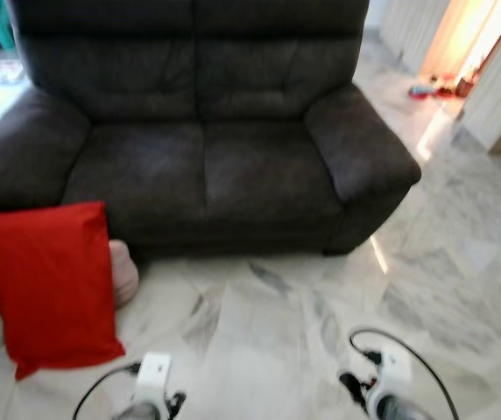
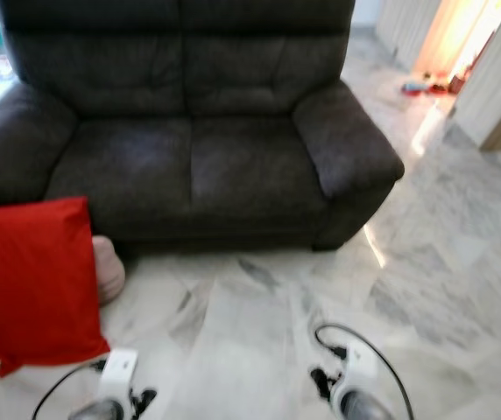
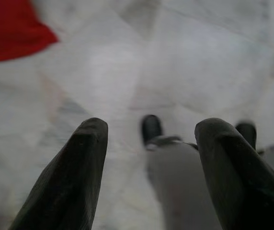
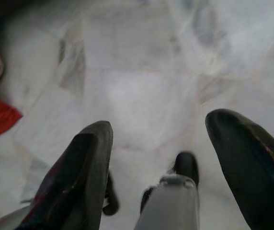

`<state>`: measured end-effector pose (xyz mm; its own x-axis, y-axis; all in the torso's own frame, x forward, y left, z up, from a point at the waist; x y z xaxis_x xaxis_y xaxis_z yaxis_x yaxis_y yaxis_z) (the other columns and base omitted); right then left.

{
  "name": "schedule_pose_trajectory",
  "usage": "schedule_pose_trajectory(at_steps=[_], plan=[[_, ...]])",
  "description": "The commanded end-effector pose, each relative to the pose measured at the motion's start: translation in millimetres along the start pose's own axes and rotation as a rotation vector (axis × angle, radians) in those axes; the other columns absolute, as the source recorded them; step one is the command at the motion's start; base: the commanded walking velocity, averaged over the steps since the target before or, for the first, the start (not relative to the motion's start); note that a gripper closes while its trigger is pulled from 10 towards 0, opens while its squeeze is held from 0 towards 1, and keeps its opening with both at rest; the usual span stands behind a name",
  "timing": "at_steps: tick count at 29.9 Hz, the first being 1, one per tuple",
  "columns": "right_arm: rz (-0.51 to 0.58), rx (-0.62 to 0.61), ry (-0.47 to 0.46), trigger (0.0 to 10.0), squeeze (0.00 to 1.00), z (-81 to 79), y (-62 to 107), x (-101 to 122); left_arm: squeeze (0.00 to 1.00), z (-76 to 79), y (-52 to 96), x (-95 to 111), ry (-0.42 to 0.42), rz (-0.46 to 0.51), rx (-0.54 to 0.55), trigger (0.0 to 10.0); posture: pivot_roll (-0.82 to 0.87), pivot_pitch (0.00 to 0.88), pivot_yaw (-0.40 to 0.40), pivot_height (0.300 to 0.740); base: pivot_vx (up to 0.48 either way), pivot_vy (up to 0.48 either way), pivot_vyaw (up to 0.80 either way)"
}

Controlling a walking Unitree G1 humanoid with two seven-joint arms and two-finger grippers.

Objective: Move the pillow to the sofa from floor

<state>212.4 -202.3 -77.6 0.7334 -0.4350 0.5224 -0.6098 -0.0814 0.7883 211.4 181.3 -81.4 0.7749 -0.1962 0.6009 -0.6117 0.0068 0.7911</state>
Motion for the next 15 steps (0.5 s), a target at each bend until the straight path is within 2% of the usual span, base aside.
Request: schedule_pose_trajectory(at_steps=[1, 15], plan=[[0.002, -0.024, -0.004, 10.0, 0.0, 8.6, 2.4, 0.3, 0.0, 6.9, 0.0, -4.0, -0.003, -0.02, -0.019, 10.0, -0.01, 0.068, -0.024, 0.74, 0.0, 0.424, 0.0], [-0.001, -0.023, -0.004, 10.0, 0.0, 8.0, 2.3, -0.6, 0.0, 6.0, 0.2, -4.8, -0.01, -0.022, -0.019, 10.0, -0.01, 0.059, -0.019, 0.74, 0.0, 0.422, 0.0]])
Point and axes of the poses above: a point about 5 cm out from each wrist's last joint towards the gripper, its own y axis pointing back from the gripper into the wrist, its own x axis along the axis of the wrist's last joint, z = x × y, the point moved 1 cm from there along -y, pointing out of the wrist towards the gripper, and after that the axes turned 7 degrees about -y, right-handed, at the moved point
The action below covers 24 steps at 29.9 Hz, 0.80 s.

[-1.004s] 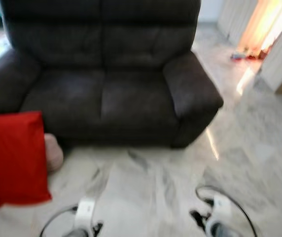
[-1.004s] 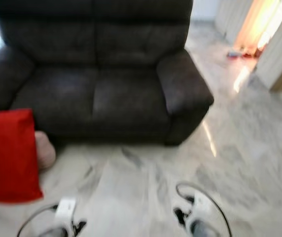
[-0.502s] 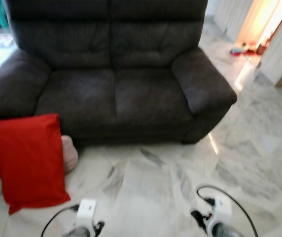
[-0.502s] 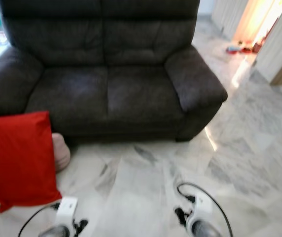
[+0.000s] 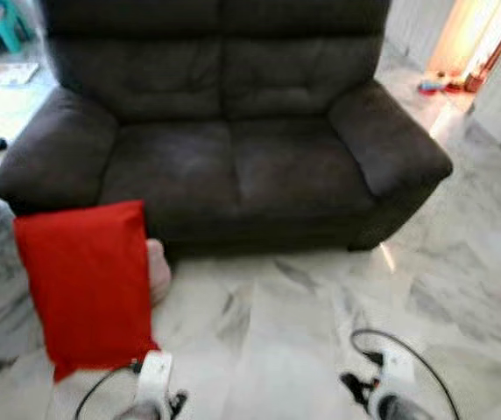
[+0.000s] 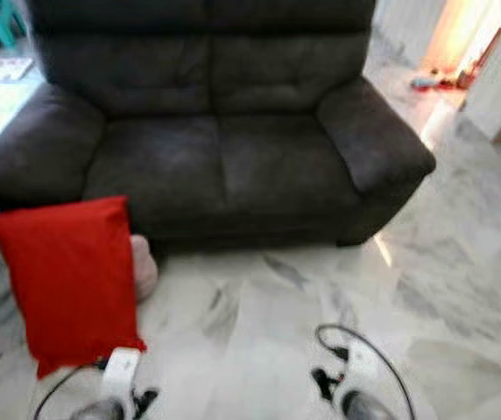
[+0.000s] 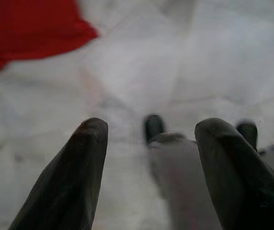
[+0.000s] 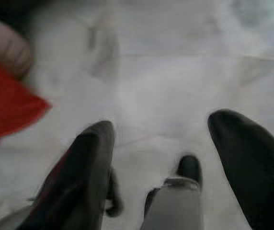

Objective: Move the pillow to the sofa from floor

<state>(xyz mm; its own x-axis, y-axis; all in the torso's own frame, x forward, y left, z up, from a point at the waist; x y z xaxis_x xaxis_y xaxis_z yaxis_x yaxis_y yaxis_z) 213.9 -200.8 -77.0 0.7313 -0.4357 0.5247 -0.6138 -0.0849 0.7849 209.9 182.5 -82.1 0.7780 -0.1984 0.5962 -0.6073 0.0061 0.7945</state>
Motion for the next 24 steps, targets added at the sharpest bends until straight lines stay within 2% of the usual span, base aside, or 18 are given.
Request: schedule_pose_trajectory(at_steps=[1, 11, 24], plan=[[-0.004, -0.028, -0.003, 10.0, 0.0, 10.0, 2.9, -1.4, 0.0, 6.8, -0.2, -2.9, -0.008, -0.016, -0.019, 10.0, -0.01, 0.059, -0.019, 0.74, 0.0, 0.405, 0.0], [-0.006, -0.029, -0.001, 10.0, 0.0, 9.9, 2.8, -1.6, 0.0, 6.6, -0.1, -3.0, -0.01, -0.016, -0.019, 10.0, -0.01, 0.059, -0.018, 0.74, 0.0, 0.393, 0.0], [-0.009, -0.026, 0.011, 10.0, 0.0, 9.9, 2.8, -1.2, 0.0, 6.9, -0.2, -1.7, -0.01, -0.007, -0.022, 10.0, -0.01, 0.066, -0.02, 0.74, 0.0, 0.0, 0.0]])
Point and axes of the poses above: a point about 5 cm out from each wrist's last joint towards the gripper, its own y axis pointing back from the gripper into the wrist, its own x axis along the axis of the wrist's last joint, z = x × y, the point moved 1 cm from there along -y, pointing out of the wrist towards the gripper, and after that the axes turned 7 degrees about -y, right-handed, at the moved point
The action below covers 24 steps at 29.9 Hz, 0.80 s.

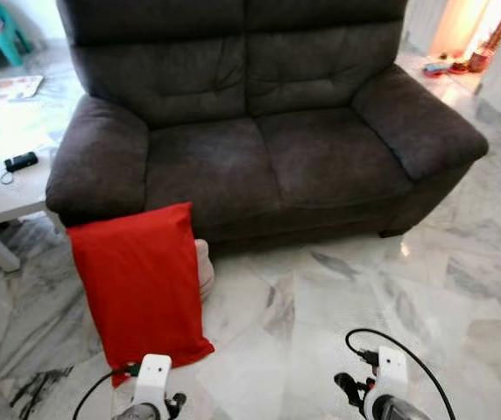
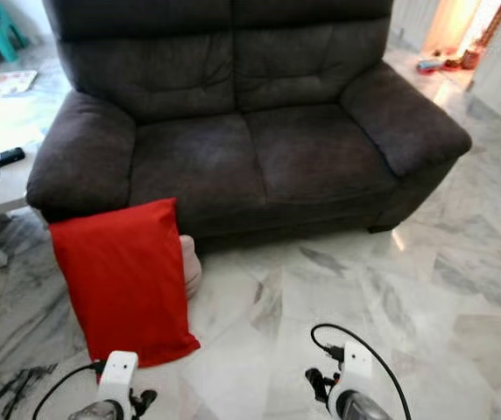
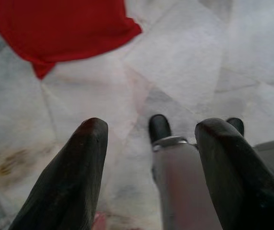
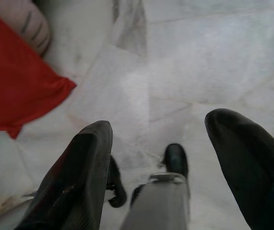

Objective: Move the pillow to the sofa from floor

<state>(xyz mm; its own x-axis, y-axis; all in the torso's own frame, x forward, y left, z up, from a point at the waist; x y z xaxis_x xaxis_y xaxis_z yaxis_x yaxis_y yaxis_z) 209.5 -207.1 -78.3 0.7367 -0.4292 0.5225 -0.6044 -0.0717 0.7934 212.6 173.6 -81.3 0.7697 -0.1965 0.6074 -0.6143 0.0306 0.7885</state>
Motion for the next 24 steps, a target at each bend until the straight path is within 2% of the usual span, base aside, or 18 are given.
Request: schedule_pose_trajectory(at_steps=[1, 9, 11, 20, 24], plan=[[-0.004, -0.009, 0.004, 10.0, 0.0, 2.5, 0.6, -0.1, 0.0, -1.2, 1.0, -6.1, -0.011, -0.021, 0.0, 10.0, -0.01, 0.066, -0.02, 0.74, 0.0, 0.0, 0.0], [-0.005, -0.008, 0.011, 10.0, 0.0, 2.7, 0.7, 0.1, 0.0, -0.7, 1.0, -6.7, -0.002, -0.026, -0.001, 10.0, -0.01, 0.068, -0.023, 0.74, 0.0, 0.0, 0.0], [-0.007, 0.001, 0.045, 10.0, 0.0, 2.1, 0.7, 1.1, 0.0, -0.7, 1.0, -6.8, 0.001, -0.027, -0.001, 10.0, -0.01, 0.069, -0.022, 0.74, 0.0, 0.0, 0.0], [-0.008, 0.0, 0.042, 10.0, 0.0, 2.1, 0.7, 0.8, 0.0, -1.0, 1.0, -7.0, 0.005, -0.027, 0.002, 10.0, -0.01, 0.068, -0.022, 0.74, 0.0, 0.0, 0.77], [0.0, -0.007, 0.004, 10.0, 0.0, 2.5, 0.7, 0.4, 0.0, -0.9, 1.0, -6.8, 0.006, -0.026, 0.002, 10.0, 0.0, 0.068, -0.021, 0.74, 0.0, 0.0, 0.0]])
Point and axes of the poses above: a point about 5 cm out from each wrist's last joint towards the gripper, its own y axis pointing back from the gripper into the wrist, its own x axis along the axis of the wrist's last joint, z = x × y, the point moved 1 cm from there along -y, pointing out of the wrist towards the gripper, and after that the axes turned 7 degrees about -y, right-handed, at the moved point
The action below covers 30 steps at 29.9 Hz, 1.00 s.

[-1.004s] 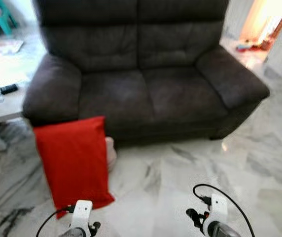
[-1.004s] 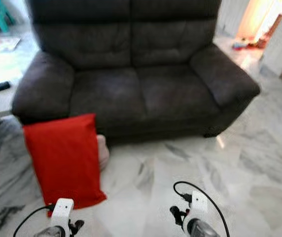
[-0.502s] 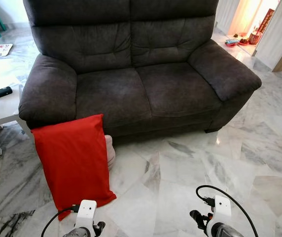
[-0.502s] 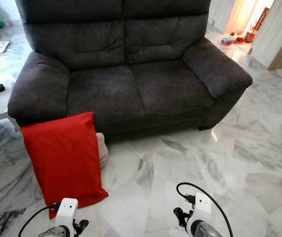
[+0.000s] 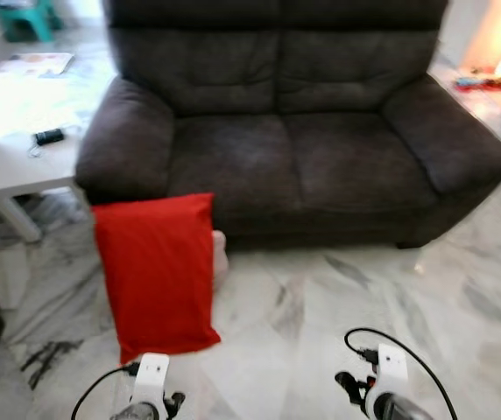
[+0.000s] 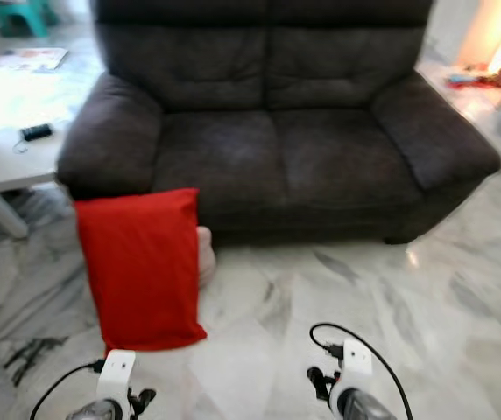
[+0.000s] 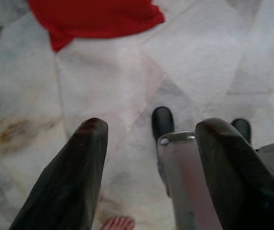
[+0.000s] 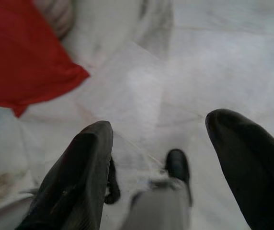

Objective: Move the pillow to the sofa from floor

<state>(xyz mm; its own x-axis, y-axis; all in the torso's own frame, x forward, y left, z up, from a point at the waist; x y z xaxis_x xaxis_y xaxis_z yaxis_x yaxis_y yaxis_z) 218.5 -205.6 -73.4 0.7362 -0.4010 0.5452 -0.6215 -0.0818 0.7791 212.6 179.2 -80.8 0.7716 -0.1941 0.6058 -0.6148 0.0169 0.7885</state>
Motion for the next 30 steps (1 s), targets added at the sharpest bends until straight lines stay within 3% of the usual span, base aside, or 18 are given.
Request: schedule_pose_trajectory(at_steps=[1, 8, 15, 18, 30], plan=[[-0.015, -0.026, -0.031, 10.0, 0.0, 7.8, 2.5, -8.3, 0.0, 4.5, 0.5, -6.0, 0.003, -0.024, -0.012, 10.0, 0.0, 0.068, -0.021, 0.74, 0.0, 0.0, 0.0], [-0.01, -0.024, -0.047, 10.0, 0.0, 7.4, 2.5, -8.3, 0.0, 4.5, 0.5, -6.3, 0.004, -0.025, -0.013, 10.0, 0.0, 0.071, -0.021, 0.74, 0.0, 0.0, 0.0], [-0.016, -0.011, 0.022, 10.0, 0.0, 6.8, 2.5, -6.6, 0.0, 4.6, 0.5, -6.2, 0.007, -0.024, -0.012, 10.0, 0.0, 0.072, -0.022, 0.74, 0.0, 0.0, 0.31], [-0.018, -0.016, 0.005, 10.0, 0.0, 7.2, 2.5, -7.4, 0.0, 4.6, 0.5, -6.1, 0.008, -0.023, -0.011, 10.0, 0.0, 0.072, -0.022, 0.74, 0.264, 0.0, 0.8], [-0.016, -0.016, -0.019, 10.0, 0.0, 7.1, 2.5, -7.9, 0.0, 4.7, 0.5, -6.1, 0.009, -0.023, -0.013, 10.0, 0.0, 0.072, -0.024, 0.74, 0.273, 0.0, 0.0]])
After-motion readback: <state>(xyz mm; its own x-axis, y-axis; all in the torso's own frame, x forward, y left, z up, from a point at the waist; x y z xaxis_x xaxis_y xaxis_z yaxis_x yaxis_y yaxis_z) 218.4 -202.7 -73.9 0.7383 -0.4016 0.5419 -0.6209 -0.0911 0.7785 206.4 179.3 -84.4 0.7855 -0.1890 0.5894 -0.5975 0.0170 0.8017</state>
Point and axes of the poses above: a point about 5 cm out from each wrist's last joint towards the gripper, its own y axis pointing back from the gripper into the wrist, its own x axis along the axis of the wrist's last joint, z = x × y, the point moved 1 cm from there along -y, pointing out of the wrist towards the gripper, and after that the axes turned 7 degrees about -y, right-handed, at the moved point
